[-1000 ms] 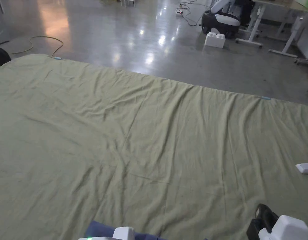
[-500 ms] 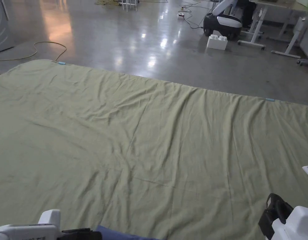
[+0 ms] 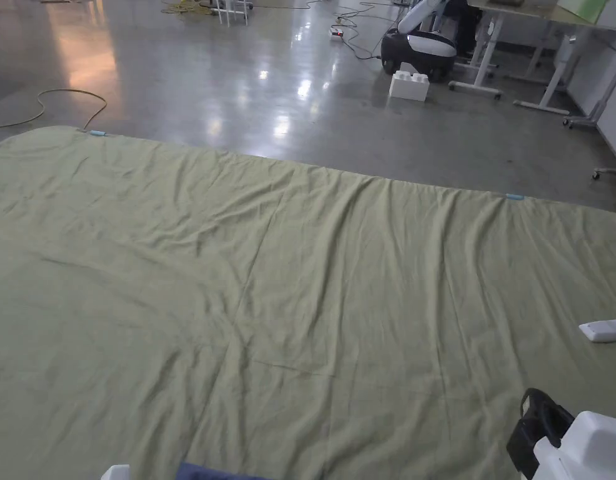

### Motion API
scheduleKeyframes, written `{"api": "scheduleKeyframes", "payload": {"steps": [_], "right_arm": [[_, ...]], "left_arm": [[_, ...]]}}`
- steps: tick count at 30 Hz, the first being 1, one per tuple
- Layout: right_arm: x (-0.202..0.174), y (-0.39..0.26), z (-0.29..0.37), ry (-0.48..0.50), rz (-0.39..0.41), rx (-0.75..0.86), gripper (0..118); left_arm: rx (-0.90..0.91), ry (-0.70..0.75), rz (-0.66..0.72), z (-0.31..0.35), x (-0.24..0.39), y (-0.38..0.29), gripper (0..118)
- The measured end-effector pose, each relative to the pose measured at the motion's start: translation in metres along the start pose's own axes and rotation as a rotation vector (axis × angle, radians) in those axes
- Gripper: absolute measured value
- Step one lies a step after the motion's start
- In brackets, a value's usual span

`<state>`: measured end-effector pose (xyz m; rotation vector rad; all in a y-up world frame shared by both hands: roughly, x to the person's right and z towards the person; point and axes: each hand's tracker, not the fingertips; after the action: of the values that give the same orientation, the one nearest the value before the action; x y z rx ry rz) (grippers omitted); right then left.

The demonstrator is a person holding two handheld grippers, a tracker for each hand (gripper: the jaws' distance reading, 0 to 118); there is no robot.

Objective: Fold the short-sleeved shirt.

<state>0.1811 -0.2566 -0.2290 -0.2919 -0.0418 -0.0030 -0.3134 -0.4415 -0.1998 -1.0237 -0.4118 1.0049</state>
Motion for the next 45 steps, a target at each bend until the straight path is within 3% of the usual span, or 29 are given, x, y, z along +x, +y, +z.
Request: {"api": "scheduleKeyframes", "payload": {"steps": [3,9,16,22,25,33,45], "right_arm": [[0.002,0.0,0.0,-0.001,0.003,-0.002,3],[0.001,0.003,-0.001,0.005,0.007,0.002,3],[-0.002,0.004,-0.003,0.02,0.004,0.006,3],[-0.004,0.001,-0.005,0.039,-0.001,0.005,3],[-0.005,-0.001,-0.006,0.043,-0.009,0.002,3],[-0.004,-0.004,-0.007,0.043,-0.018,-0.006,3],[0.001,-0.007,-0.005,0.034,-0.02,-0.014,3]], "left_arm": [[0.036,-0.021,0.014,0.008,0.007,0.001,11],[0.086,0.03,-0.101,0.033,0.047,0.008,9],[0.18,0.231,-0.218,0.103,0.088,0.039,9],[0.258,0.522,-0.273,0.139,0.127,0.045,9],[0.254,0.609,-0.318,0.126,0.154,0.033,9],[0.219,0.641,-0.418,0.066,0.218,-0.011,9],[0.046,0.603,-0.494,-0.059,0.237,-0.059,9]]}}
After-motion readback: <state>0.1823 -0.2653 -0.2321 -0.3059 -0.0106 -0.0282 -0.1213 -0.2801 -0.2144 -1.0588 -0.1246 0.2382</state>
